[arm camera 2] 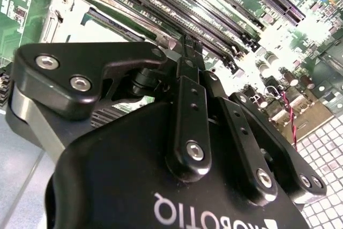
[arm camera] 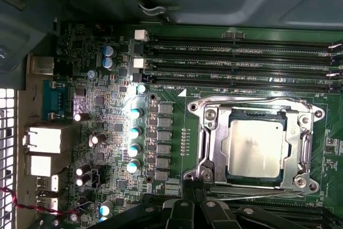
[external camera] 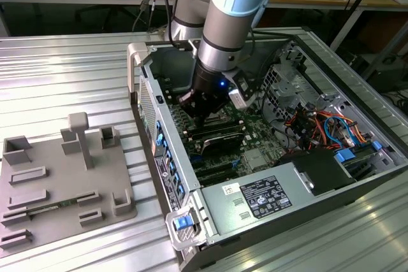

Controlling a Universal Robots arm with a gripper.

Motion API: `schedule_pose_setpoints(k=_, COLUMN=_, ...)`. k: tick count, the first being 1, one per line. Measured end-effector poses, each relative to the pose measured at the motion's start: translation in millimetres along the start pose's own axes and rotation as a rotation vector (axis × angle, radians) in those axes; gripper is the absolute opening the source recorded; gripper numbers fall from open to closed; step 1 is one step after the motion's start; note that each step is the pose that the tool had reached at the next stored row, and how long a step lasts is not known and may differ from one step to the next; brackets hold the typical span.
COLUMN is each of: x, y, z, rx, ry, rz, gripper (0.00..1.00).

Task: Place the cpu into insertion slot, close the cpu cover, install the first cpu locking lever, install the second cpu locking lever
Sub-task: 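Install the second cpu locking lever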

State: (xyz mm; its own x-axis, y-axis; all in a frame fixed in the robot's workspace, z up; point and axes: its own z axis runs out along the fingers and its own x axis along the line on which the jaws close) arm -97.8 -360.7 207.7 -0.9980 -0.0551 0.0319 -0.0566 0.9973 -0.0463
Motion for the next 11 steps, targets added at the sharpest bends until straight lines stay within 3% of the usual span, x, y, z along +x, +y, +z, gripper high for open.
schedule_pose_setpoints(k=11, x=-0.4, y=2.7, z=1.0, rx=-0.0014, ry=-0.0002, rz=0.0, gripper=0.11)
